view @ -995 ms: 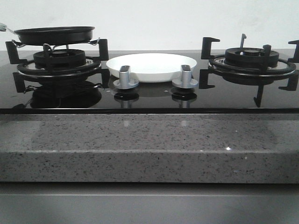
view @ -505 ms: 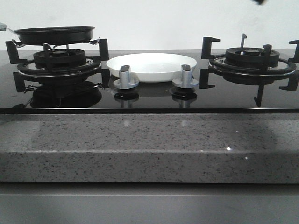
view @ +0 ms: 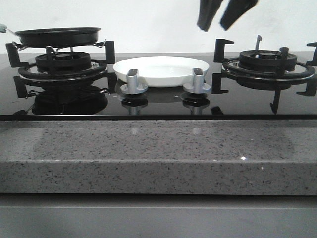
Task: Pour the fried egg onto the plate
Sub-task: 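Lower the right gripper to the rim of the white plate and grasp it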
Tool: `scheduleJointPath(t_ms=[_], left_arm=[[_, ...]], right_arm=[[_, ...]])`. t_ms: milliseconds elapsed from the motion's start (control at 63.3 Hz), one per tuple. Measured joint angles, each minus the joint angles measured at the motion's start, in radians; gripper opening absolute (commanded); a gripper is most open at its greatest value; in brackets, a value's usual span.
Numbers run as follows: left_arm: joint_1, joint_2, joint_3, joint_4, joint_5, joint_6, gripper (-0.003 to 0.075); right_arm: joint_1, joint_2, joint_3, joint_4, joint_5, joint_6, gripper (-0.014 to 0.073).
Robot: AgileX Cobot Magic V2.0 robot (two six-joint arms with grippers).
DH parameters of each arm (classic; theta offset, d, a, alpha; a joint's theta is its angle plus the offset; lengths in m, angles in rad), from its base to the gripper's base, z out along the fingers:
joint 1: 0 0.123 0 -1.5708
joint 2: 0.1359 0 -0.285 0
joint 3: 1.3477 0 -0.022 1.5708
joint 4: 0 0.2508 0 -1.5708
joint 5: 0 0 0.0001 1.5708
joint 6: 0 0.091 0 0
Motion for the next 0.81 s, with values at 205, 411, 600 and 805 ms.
scheduleJointPath(t_ms=[205,411,600,805], left_arm=[[0.0,0.0,0.0,0.0,-0.01,0.0,0.064],[0.0,0.0,0.0,0.0,-0.04,0.0,0.064],[0.0,0.0,0.0,0.0,-0.046,0.0,0.064],[0.0,0.0,0.0,0.0,-0.048,0.0,0.064]], right_arm=[[0.0,0.091,-0.038,0.025,0.019,-0.062,0.0323],[0.0,0.111,-0.041,0.051,0.019,-0.091,0.0323],[0.0,0.149,-0.045,0.058,0.019,-0.095,0.0323],[0.0,0.164,-0.045,0.06,0.019,-0.095,0.0307]])
